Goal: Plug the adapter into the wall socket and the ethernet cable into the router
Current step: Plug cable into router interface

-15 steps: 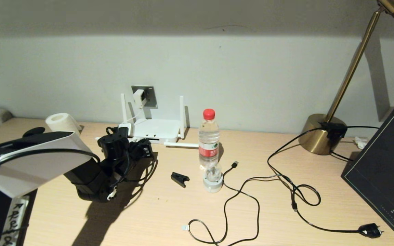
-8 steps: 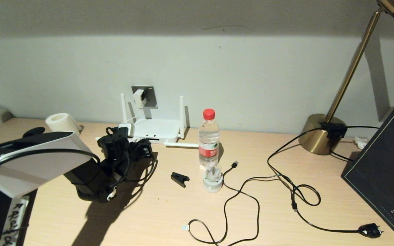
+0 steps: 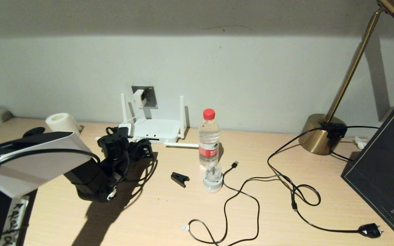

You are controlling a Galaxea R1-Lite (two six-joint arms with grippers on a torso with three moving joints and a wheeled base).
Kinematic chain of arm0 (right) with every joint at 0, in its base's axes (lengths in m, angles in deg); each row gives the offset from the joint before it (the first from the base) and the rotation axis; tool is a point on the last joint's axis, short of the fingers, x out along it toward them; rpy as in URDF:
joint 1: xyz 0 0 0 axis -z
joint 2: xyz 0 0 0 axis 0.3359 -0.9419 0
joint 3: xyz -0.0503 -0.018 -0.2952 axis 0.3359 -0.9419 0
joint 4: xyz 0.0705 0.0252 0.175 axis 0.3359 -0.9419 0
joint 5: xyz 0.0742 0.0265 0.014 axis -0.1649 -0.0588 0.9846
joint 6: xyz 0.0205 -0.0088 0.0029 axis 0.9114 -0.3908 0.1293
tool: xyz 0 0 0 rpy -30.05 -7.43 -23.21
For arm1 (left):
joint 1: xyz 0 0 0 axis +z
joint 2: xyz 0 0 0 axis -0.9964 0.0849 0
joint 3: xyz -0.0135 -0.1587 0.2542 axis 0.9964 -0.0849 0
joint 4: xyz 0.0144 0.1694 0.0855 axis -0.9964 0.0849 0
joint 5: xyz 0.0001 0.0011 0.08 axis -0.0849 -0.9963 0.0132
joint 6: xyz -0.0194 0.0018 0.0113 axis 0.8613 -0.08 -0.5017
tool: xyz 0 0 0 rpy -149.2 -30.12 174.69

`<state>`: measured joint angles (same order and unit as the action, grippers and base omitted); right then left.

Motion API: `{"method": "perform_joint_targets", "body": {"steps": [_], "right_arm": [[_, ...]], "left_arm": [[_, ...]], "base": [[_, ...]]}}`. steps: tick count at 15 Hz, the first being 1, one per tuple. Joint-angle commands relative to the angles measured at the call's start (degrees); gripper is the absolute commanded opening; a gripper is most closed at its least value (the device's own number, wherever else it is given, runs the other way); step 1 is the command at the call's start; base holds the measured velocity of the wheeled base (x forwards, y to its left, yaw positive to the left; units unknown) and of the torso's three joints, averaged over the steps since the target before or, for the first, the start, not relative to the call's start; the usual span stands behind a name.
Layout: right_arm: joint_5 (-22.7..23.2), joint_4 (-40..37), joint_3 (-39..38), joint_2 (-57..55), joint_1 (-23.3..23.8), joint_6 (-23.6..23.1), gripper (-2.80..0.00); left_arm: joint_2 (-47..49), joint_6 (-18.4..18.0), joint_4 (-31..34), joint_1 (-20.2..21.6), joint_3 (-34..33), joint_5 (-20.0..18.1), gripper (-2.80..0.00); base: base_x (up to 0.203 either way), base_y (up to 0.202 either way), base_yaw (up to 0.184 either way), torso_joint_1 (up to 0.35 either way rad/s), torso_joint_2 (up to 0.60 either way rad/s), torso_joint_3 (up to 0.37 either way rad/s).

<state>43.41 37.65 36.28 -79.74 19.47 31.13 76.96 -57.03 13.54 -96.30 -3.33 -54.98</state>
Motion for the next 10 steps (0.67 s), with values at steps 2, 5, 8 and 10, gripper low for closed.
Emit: {"method": "perform_joint_targets", "body": {"steps": [2, 5, 8, 10], "right_arm": [[0.04, 0.04, -1.67, -0.09, -0.02, -0.05, 0.00], [0.04, 0.04, -1.67, -0.09, -0.02, -0.05, 0.00], [0.04, 0.04, -1.67, -0.09, -0.02, -0.05, 0.00], [0.04, 0.04, -1.67, -0.09, -0.02, -0.05, 0.00]], "left_arm": [[1.25, 0.03, -0.49, 0.44, 1.84, 0.02, -2.80], [1.43, 0.03, -0.49, 0.44, 2.17, 0.02, -2.80], [1.45, 0.03, -0.49, 0.44, 2.19, 0.02, -2.80], [1.52, 0.03, -0.57, 0.44, 2.19, 0.11, -2.80]], "base": [[0.000, 0.000, 0.000, 0.000, 0.00, 0.000], [0.000, 0.000, 0.000, 0.000, 0.00, 0.000], [0.000, 0.000, 0.000, 0.000, 0.00, 0.000], [0.000, 0.000, 0.000, 0.000, 0.00, 0.000]]}}
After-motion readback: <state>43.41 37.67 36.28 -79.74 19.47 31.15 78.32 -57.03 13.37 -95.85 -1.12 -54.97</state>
